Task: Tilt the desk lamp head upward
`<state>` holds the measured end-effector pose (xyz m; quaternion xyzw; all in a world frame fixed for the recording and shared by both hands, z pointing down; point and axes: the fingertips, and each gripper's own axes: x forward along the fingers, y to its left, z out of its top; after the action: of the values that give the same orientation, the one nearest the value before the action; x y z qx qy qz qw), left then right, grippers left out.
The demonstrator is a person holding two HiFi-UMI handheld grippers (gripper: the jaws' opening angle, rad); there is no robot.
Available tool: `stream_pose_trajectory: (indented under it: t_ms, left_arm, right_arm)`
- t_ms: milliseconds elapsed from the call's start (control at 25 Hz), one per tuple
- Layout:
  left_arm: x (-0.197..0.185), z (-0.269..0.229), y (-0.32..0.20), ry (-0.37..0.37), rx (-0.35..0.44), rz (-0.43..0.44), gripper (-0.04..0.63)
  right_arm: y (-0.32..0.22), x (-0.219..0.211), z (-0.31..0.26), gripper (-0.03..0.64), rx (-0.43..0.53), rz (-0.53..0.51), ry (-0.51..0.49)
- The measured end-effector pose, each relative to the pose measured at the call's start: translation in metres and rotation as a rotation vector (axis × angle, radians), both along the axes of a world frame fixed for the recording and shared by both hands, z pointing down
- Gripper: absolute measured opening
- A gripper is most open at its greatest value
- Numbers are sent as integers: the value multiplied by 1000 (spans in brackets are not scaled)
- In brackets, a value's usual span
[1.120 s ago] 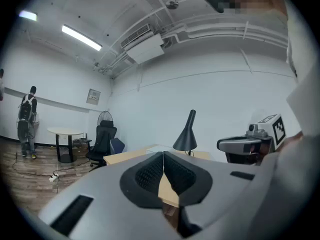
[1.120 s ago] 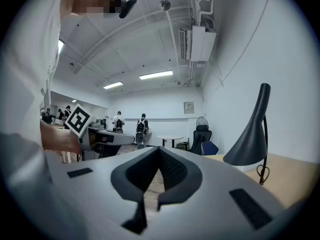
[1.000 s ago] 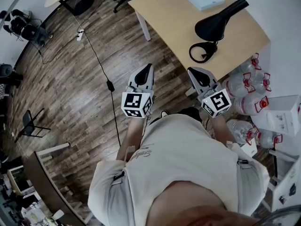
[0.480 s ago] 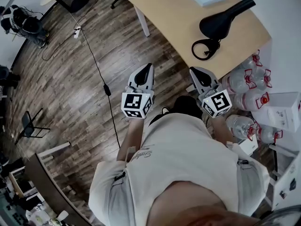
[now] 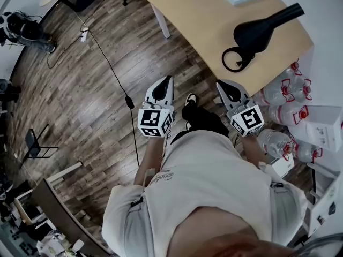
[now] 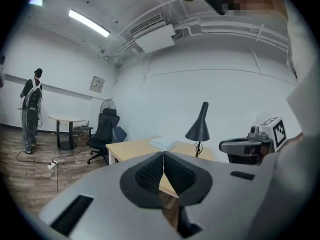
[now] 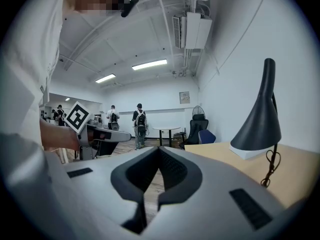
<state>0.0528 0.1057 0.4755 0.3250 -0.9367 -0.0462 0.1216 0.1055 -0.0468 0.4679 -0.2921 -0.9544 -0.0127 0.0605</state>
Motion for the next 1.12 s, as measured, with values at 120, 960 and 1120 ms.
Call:
stream_pose_trajectory:
  t_ms: [120,960,1120]
  left_arm:
    - [-31,4,-1,19,-14,9,15]
    - [-216,-5,-43,24,-75,152,15]
    - [-232,-7,-53,25,-56,197,15]
  right_arm:
    - [2,-35,9,-5,-11,8,13]
    - [-6,-225,11,-5,-20,47,-3]
    - [-8,-239,6,-5,-14,68,-7]
